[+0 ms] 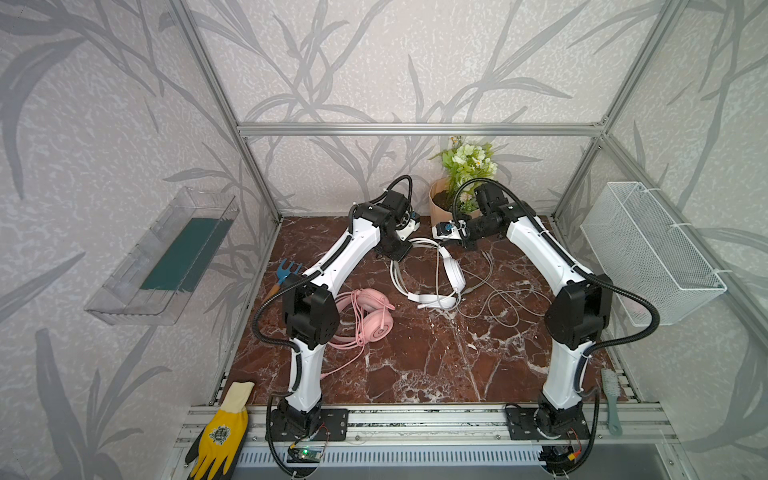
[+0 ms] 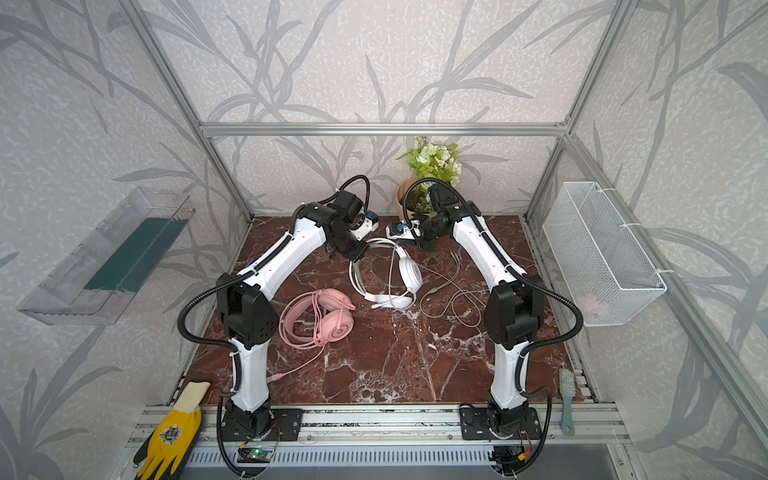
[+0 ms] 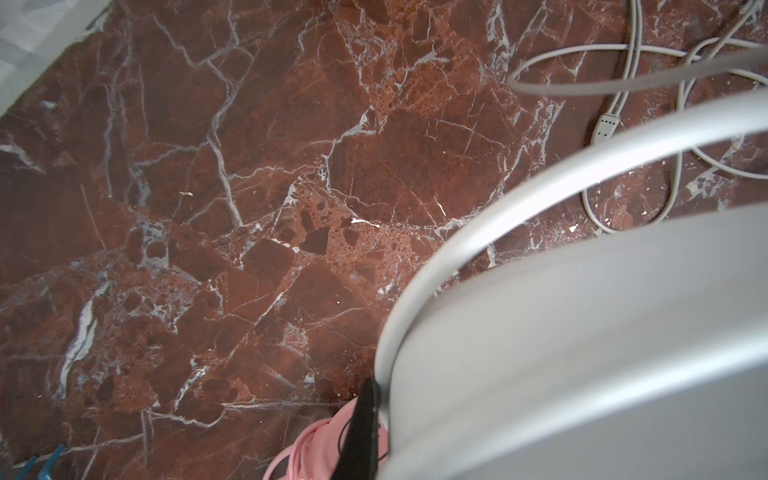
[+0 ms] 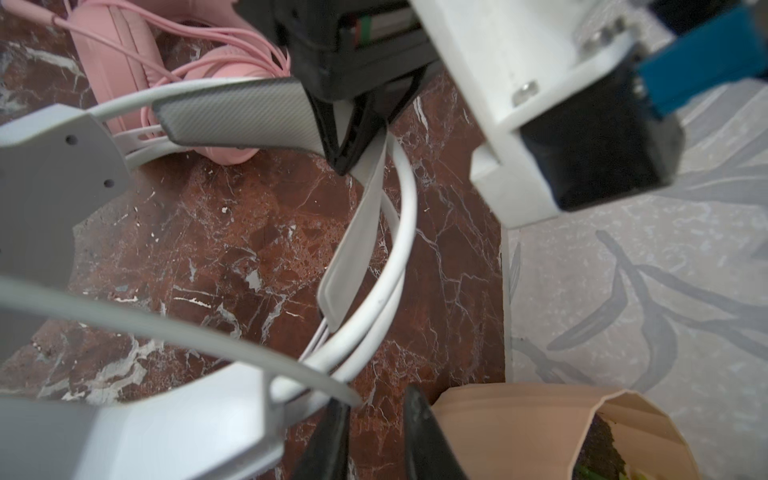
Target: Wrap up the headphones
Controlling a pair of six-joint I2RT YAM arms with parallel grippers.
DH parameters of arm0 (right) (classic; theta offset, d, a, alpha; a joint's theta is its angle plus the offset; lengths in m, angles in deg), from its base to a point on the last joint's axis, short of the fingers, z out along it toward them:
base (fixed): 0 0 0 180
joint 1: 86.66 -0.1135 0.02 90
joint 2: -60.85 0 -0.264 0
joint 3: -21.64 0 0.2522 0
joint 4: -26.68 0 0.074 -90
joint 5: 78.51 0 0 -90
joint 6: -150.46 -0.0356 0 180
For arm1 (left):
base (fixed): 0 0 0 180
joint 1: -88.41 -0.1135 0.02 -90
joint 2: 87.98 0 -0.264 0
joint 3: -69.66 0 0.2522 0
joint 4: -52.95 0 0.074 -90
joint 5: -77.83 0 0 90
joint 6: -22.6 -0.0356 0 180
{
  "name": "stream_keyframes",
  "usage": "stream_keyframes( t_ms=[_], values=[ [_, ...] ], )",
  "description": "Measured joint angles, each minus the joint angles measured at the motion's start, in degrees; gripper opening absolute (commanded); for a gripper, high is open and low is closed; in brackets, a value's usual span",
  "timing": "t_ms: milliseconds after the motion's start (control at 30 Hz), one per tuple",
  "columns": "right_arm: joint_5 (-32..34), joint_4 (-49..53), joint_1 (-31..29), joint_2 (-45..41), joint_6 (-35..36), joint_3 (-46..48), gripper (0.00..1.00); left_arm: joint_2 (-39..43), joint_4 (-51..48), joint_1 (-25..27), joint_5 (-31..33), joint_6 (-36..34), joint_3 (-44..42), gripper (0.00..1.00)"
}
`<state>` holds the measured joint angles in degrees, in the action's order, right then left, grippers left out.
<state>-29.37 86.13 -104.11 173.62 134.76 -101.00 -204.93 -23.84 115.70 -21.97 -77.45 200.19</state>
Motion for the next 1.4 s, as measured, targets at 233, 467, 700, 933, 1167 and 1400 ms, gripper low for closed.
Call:
stream_keyframes(
  t_ms=[233, 467, 700, 933, 1167, 1400],
  values=[
    [-10.2, -13.3, 5.7, -0.5, -14.1, 12.6, 0.56, 0.4, 1.9, -1.8, -5.0, 2.6, -1.4, 0.0],
    [-12.9, -15.5, 6.9, -3.3, -16.6, 20.7, 0.99, 1.0, 4.9, -3.4, -9.0, 5.2, -1.4, 0.0],
    [-14.7, -31.8, 9.3, -10.7, -26.8, 35.4, 0.99, 1.0, 6.3, -4.3, -11.8, 6.9, -1.4, 0.0],
    [-11.3, -48.0, 12.3, -12.1, -35.2, 47.8, 0.99, 1.0, 7.2, -5.0, -14.7, 8.2, -1.4, 0.0],
    [-6.1, -56.5, 12.2, -12.2, -36.7, 51.7, 0.89, 1.9, 7.9, -5.6, -17.2, 9.5, -1.4, 0.0],
    [0.6, -64.7, 12.0, -9.5, -36.5, 53.7, 0.82, 3.4, 8.9, -5.8, -19.9, 11.9, -1.4, 0.0]
  ],
)
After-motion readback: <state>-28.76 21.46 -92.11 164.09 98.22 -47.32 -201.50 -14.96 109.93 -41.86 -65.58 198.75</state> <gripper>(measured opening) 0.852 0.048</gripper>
